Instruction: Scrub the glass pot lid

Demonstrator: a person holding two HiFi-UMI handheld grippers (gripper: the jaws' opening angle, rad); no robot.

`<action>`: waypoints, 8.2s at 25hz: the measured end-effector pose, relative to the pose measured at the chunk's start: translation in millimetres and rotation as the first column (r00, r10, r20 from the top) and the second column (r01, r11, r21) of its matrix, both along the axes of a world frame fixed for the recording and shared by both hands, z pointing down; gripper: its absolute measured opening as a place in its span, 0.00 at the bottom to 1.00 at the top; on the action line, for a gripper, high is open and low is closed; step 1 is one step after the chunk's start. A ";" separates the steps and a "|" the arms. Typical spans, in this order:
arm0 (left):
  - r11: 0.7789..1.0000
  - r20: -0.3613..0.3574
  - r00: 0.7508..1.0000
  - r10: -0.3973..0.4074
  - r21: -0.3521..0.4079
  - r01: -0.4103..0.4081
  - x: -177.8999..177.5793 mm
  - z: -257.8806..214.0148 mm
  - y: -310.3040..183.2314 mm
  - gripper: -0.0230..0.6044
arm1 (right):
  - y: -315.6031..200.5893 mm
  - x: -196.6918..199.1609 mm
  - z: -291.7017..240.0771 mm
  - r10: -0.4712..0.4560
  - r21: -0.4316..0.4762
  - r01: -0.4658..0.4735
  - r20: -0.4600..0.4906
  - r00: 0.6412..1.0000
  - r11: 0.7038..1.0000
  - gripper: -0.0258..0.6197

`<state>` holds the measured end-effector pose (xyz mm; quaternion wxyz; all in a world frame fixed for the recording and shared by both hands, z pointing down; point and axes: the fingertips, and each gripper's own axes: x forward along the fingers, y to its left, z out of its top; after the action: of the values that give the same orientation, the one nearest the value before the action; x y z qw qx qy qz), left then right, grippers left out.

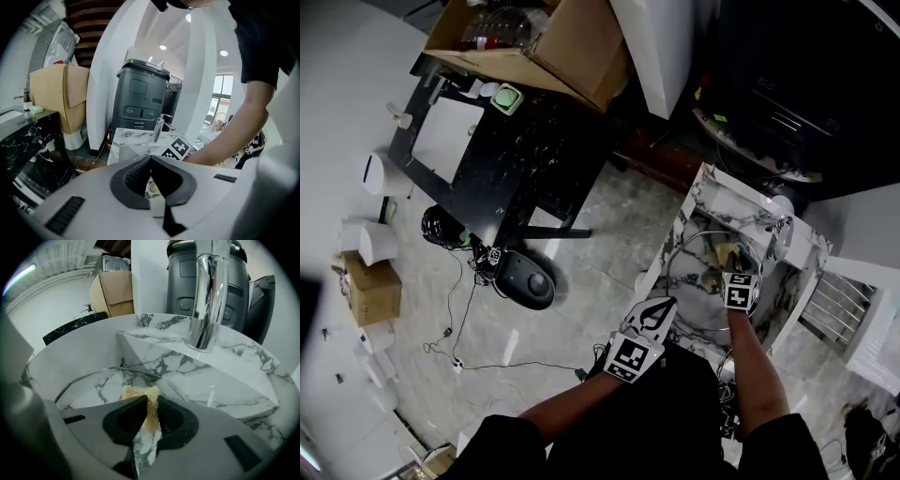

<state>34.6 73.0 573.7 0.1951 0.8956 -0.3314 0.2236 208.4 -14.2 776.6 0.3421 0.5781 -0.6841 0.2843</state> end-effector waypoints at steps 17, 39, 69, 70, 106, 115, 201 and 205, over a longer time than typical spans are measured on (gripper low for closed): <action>1.000 -0.017 1.000 -0.013 0.006 0.013 1.6 -6.2 26.7 0.06 | 21.1 33.1 1.1 0.050 -0.004 -0.050 -0.032 0.998 0.999 0.14; 1.000 -0.028 1.000 0.003 0.023 -0.003 2.5 -11.2 49.0 0.06 | 61.1 61.7 -4.1 0.113 -0.033 -0.115 -0.064 0.992 0.993 0.14; 0.999 -0.056 0.997 0.048 0.024 -0.047 11.4 -15.6 55.9 0.06 | 116.7 54.3 -3.7 0.085 -0.117 -0.091 -0.056 0.995 0.989 0.14; 0.999 -0.057 0.997 0.049 0.024 -0.047 11.5 -15.6 56.4 0.06 | 119.1 53.2 -3.4 0.081 -0.126 -0.087 -0.050 0.995 0.988 0.14; 0.997 -0.124 0.989 0.080 0.023 -0.078 6.5 -19.7 23.3 0.06 | 141.0 16.8 -1.9 -0.103 -0.269 0.090 -0.031 0.994 0.959 0.14; 0.995 -0.128 0.987 0.101 0.026 -0.098 -5.9 -20.0 10.2 0.06 | 143.0 -4.0 -3.8 -0.148 -0.294 0.131 -0.038 0.988 0.947 0.14; 0.972 -0.162 0.960 0.230 -0.006 -0.234 -32.7 -8.2 -91.9 0.06 | 44.7 -139.5 4.4 -0.310 -0.310 0.308 0.045 0.950 0.899 0.14; 0.972 -0.157 0.960 0.232 -0.008 -0.236 -28.7 -7.6 -92.4 0.06 | 40.9 -138.2 6.5 -0.303 -0.306 0.304 0.051 0.952 0.902 0.14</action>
<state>5.9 -19.4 566.2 0.2044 0.9404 -0.2039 0.1795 70.2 26.7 783.1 0.4679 0.4033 -0.7127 0.3322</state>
